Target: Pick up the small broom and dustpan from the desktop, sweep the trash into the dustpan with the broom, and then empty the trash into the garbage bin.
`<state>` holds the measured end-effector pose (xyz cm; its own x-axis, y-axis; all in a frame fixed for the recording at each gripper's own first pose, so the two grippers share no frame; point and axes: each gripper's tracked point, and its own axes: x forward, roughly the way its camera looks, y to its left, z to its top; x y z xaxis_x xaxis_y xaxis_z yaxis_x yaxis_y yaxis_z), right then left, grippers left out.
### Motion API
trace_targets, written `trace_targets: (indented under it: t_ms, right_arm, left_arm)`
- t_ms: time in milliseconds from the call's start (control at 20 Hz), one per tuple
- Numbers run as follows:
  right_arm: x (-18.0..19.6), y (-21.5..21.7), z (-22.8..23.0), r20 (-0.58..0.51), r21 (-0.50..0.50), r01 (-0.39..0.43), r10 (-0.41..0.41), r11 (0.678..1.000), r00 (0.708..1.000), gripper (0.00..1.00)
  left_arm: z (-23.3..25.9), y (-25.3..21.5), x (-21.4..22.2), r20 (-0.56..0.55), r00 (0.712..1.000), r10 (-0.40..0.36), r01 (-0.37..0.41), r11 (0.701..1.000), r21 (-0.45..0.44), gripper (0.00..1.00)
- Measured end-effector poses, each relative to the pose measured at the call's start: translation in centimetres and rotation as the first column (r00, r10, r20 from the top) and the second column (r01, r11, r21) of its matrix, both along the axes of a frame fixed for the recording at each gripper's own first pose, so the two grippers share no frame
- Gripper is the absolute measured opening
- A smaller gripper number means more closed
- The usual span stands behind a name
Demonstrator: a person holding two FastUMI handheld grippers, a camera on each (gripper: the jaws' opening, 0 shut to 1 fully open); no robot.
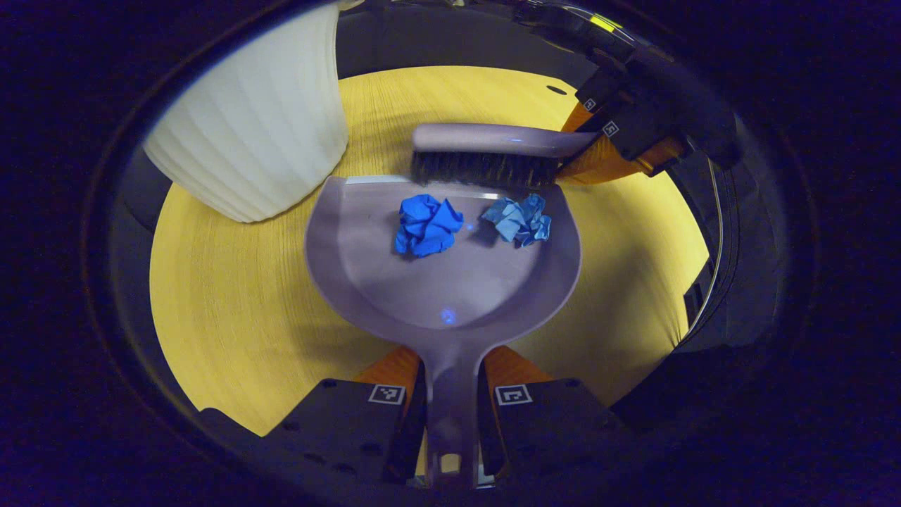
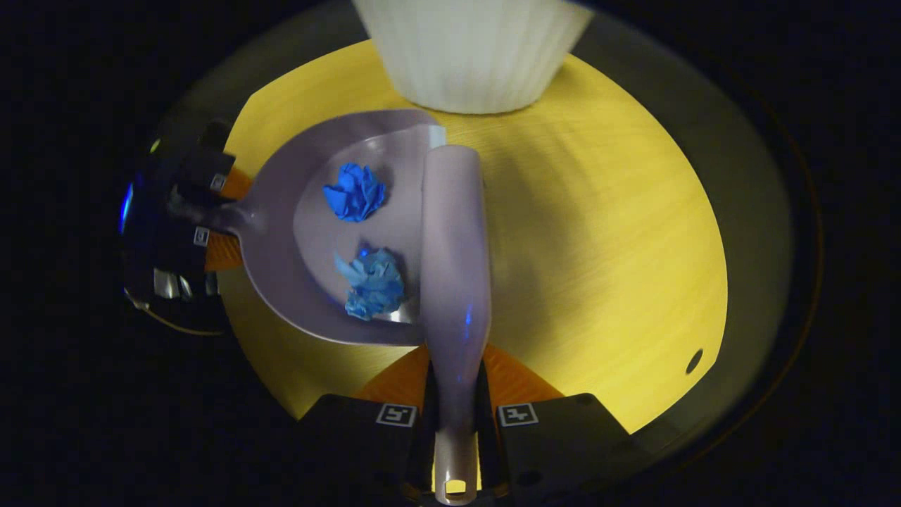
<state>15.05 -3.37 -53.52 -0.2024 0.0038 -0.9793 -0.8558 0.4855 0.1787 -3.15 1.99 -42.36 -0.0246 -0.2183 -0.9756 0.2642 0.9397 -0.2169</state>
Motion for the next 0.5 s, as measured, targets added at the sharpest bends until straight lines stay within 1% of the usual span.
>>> trace_targets:
  t_ms: [100, 150, 250, 350, 450, 500]
  right_arm:
    - [-0.5, -0.9, -0.7, 0.025, -0.009, 0.058, -0.057, 0.998, 0.998, 0.28]
    - [-1.0, -1.1, -1.0, 0.019, -0.007, 0.101, -0.101, 0.995, 0.995, 0.28]
    - [-1.1, -0.8, -1.5, 0.038, -0.005, 0.187, -0.187, 0.982, 0.982, 0.28]
    - [-0.8, -0.9, -2.8, 0.07, -0.004, 0.247, -0.246, 0.969, 0.967, 0.28]
    - [-0.3, -1.3, -3.8, 0.096, 0.006, 0.279, -0.278, 0.96, 0.956, 0.28]
    - [-0.7, -1.7, -4.6, 0.105, 0.011, 0.301, -0.301, 0.954, 0.948, 0.28]
  left_arm:
    - [-0.3, 0.1, 0.5, 0.053, 0.999, -0.01, 0.012, 0.999, -0.037, 0.3]
    - [-0.4, 0.0, 0.8, 0.091, 0.996, -0.02, 0.025, 0.998, -0.052, 0.3]
    - [-0.5, -0.1, 0.5, 0.135, 0.99, -0.041, 0.052, 0.995, -0.083, 0.3]
    - [-0.2, -0.1, 0.4, 0.157, 0.987, -0.012, 0.032, 0.991, -0.127, 0.29]
    - [-0.4, -0.3, 0.6, 0.166, 0.985, 0.044, -0.017, 0.987, -0.161, 0.3]
    - [-0.4, -0.5, 0.4, 0.18, 0.98, 0.081, -0.051, 0.985, -0.168, 0.29]
